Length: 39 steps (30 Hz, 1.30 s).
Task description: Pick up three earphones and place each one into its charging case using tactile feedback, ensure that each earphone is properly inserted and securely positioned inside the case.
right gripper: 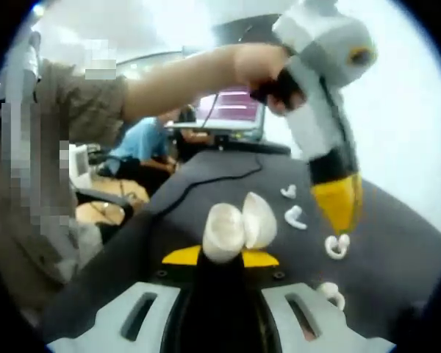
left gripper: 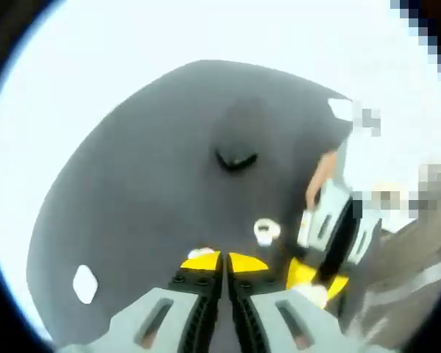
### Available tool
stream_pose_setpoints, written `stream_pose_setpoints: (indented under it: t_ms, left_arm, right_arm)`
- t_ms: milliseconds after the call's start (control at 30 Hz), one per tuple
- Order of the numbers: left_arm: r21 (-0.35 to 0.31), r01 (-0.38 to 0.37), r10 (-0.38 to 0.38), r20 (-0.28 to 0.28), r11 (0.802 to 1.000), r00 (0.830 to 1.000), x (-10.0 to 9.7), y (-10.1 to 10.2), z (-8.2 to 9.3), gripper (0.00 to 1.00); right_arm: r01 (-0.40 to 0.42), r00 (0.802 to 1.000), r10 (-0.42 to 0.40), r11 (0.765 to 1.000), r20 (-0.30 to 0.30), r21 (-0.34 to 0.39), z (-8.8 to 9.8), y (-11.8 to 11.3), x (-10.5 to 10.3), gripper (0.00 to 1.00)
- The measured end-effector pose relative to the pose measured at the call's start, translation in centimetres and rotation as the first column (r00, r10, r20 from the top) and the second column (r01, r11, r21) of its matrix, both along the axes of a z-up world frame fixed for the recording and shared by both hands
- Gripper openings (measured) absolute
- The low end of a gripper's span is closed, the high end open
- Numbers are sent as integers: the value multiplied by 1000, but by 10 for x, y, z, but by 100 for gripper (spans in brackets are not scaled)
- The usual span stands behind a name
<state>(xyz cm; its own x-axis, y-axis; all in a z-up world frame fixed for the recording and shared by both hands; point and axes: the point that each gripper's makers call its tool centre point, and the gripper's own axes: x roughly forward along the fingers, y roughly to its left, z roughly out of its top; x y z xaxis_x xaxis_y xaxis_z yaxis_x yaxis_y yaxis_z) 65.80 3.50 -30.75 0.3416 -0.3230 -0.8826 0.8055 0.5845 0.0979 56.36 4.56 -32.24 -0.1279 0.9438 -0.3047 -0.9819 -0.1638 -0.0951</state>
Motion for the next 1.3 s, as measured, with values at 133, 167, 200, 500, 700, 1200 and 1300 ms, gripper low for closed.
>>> stream_pose_setpoints:
  t_ms: [133,167,200,500,700,1200,1300]
  left_arm:
    - [55,13,-17,71,998,997,3,6,-12,3]
    - [54,12,-16,73,998,997,4,6,-12,3]
    - [45,12,-16,77,999,997,5,4,-11,4]
    - [24,11,-13,61,1000,998,11,0,-13,5]
    - [25,-4,3,58,1000,998,18,-2,-20,6]
    - [68,-18,11,108,998,994,21,0,-20,1]
    - [18,-1,0,96,1000,995,16,0,-8,1]
  right_arm:
    - [1,1000,-1,1000,0,0,0,0,0,20]
    - [1,1000,-1,1000,-1,1,0,0,0,20]
    - [1,1000,-1,1000,-1,1,0,0,0,20]
    - [0,1000,0,1000,-4,1,0,0,0,20]
    - [0,1000,0,1000,-2,2,0,0,1,20]
    - [-2,1000,2,1000,0,3,0,0,1,20]
    - [-2,1000,2,1000,-2,4,0,0,1,20]
